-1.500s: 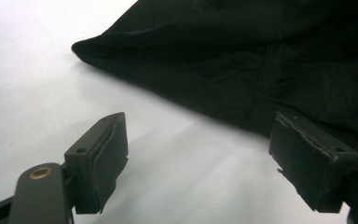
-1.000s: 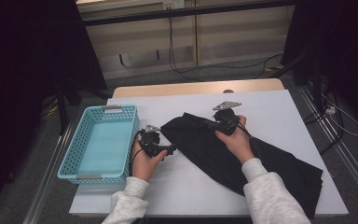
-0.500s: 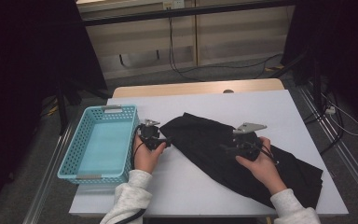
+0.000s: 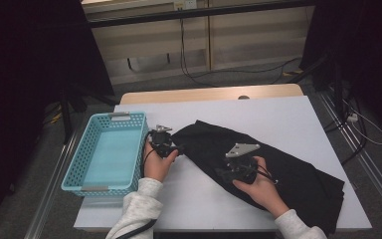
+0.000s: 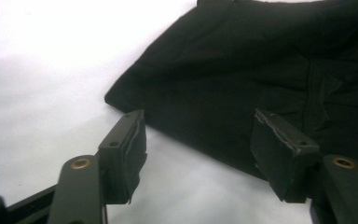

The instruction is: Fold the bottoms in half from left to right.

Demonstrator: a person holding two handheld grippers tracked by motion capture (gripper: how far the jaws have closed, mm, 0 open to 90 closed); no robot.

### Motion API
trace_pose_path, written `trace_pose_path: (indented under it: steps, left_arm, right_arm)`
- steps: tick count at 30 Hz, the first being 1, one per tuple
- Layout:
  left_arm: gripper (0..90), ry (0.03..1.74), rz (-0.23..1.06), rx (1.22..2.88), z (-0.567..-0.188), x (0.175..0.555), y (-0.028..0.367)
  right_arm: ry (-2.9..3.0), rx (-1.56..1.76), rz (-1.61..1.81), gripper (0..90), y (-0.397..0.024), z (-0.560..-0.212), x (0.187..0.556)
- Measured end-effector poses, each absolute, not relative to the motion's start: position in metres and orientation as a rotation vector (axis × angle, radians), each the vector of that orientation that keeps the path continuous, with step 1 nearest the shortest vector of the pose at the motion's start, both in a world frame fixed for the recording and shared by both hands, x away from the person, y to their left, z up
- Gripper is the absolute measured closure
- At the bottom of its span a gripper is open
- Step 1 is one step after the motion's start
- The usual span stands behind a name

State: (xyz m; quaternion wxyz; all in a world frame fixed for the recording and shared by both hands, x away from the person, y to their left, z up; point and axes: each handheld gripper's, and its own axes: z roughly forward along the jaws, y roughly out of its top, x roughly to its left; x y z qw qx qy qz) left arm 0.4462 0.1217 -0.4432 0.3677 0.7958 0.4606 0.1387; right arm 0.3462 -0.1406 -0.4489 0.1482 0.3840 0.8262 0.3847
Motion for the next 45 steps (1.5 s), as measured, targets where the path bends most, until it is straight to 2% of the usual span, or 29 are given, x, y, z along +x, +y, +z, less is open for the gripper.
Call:
trace_pose_path:
  steps: [2, 9, 18, 20, 24, 27, 33, 36, 41, 43, 45]
  left_arm:
    - [33.7, 1.186, 0.353, 2.039, -0.442, 0.445, 0.122]
    - [29.8, 1.200, 0.358, 2.034, -0.441, 0.444, 0.123]
    - [31.1, 1.215, 0.374, 2.016, -0.436, 0.447, 0.126]
    - [32.1, 1.218, 0.370, 2.019, -0.438, 0.449, 0.125]
    - [35.0, 1.226, 0.355, 2.020, -0.441, 0.457, 0.124]
    - [35.4, 1.253, 0.367, 2.003, -0.441, 0.465, 0.124]
    - [37.4, 1.296, 0.359, 2.053, -0.454, 0.474, 0.125]
    - [48.1, 1.279, 0.383, 2.069, -0.454, 0.472, 0.126]
    - [82.9, 1.369, 0.225, 2.069, -0.447, 0.469, 0.127]
    - [87.9, 1.380, 0.219, 2.071, -0.446, 0.467, 0.129]
    - [88.8, 1.398, 0.217, 2.070, -0.444, 0.465, 0.132]
  right_arm:
    - [2.408, 1.097, 1.103, 54.7, -0.132, -0.453, 0.347]
    - [2.426, 1.025, 1.059, 88.1, -0.123, -0.459, 0.346]
    - [2.535, 0.882, 1.067, 90.0, -0.120, -0.457, 0.322]
    - [2.519, 0.896, 1.073, 86.6, -0.123, -0.455, 0.323]
    - [2.483, 0.930, 1.068, 64.2, -0.128, -0.456, 0.325]
    - [2.456, 0.940, 1.096, 55.7, -0.131, -0.453, 0.325]
    - [2.416, 0.981, 1.104, 45.4, -0.142, -0.449, 0.328]
    - [2.389, 1.003, 1.109, 39.7, -0.151, -0.447, 0.329]
    - [2.296, 1.102, 1.136, 36.5, -0.174, -0.439, 0.335]
    - [2.271, 1.121, 1.130, 36.6, -0.184, -0.437, 0.336]
    - [2.240, 1.168, 1.128, 36.6, -0.196, -0.435, 0.338]
